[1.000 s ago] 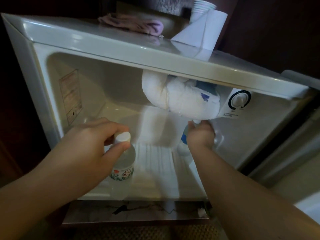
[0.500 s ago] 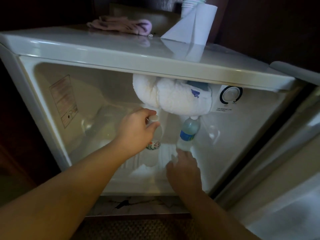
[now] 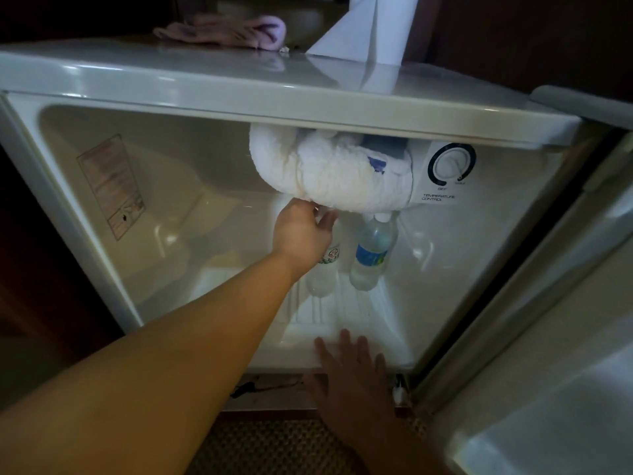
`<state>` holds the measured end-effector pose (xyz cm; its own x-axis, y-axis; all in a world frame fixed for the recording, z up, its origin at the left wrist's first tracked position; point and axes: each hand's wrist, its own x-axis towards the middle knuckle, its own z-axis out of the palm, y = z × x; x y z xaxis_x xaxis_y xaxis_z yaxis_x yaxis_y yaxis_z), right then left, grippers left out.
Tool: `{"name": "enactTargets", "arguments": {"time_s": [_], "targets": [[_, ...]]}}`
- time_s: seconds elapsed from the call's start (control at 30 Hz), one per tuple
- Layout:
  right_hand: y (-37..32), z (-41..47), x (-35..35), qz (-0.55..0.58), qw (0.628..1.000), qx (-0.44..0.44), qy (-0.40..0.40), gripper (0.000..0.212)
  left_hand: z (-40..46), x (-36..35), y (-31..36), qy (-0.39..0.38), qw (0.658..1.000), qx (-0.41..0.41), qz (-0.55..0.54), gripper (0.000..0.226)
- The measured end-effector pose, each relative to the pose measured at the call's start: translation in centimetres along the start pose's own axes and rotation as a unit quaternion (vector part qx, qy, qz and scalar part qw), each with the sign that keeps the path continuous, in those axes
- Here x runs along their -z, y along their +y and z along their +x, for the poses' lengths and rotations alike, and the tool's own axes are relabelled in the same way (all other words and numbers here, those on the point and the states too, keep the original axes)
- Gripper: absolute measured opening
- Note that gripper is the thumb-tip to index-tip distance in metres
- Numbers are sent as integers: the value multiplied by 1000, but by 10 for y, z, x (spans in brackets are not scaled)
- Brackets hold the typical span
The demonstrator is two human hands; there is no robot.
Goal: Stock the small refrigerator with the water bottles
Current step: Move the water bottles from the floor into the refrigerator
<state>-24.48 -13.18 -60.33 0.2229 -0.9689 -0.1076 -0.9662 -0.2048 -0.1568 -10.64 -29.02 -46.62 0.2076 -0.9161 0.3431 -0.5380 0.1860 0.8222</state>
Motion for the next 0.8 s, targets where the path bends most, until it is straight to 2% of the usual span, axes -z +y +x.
{"name": "enactTargets", "arguments": {"time_s": [0.17, 0.33, 0.53, 0.7, 0.8], "targets": [[4, 1, 2, 21, 999, 2, -35, 69, -3, -15, 5, 20, 992, 22, -123, 13], [7, 1, -4, 15, 999, 24, -16, 71, -1, -30, 6, 22, 979, 43, -198, 23], [6, 0, -3, 11, 999, 21, -40, 73, 3, -35, 8, 16, 980, 46, -191, 21], [0, 4, -14, -42, 999, -29, -3, 68, -5, -33, 5, -13, 987, 34, -159, 43], [-6, 5, -10, -40, 999, -13, 6, 68, -9, -32, -4, -35, 990, 52, -124, 56]]}}
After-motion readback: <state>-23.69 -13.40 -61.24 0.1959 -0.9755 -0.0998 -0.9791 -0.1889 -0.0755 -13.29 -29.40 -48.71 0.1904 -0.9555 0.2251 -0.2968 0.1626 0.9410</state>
